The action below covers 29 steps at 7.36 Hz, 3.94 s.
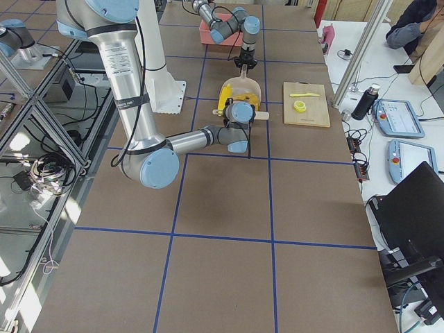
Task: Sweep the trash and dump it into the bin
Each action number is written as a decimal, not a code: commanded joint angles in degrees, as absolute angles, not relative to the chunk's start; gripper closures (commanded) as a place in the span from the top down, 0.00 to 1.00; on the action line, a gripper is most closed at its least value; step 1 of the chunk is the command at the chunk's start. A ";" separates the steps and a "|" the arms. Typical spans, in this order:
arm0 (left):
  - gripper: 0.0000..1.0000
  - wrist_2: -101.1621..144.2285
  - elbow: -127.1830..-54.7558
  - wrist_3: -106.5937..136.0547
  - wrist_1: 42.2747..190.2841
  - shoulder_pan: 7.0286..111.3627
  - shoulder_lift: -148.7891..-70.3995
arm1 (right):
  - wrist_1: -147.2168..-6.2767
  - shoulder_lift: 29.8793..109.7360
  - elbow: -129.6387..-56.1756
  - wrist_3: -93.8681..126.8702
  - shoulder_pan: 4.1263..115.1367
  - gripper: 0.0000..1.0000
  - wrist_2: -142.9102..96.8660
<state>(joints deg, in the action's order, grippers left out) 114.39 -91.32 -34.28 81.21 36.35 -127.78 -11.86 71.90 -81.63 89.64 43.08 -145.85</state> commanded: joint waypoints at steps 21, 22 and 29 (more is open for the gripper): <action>0.00 115.40 -91.58 -34.19 71.19 37.44 -130.69 | -21.62 60.89 -79.97 89.21 41.44 0.00 -152.36; 0.00 115.40 -91.67 -34.19 71.19 37.44 -130.69 | -21.71 62.91 -80.59 89.30 44.70 0.00 -157.01; 0.00 115.40 -91.67 -34.19 72.42 36.91 -130.69 | -21.62 71.98 -95.08 123.46 34.84 0.00 -140.50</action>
<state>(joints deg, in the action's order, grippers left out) 115.40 -91.67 -34.18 72.33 36.93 -130.69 -21.25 71.93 -93.09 118.83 39.37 -146.85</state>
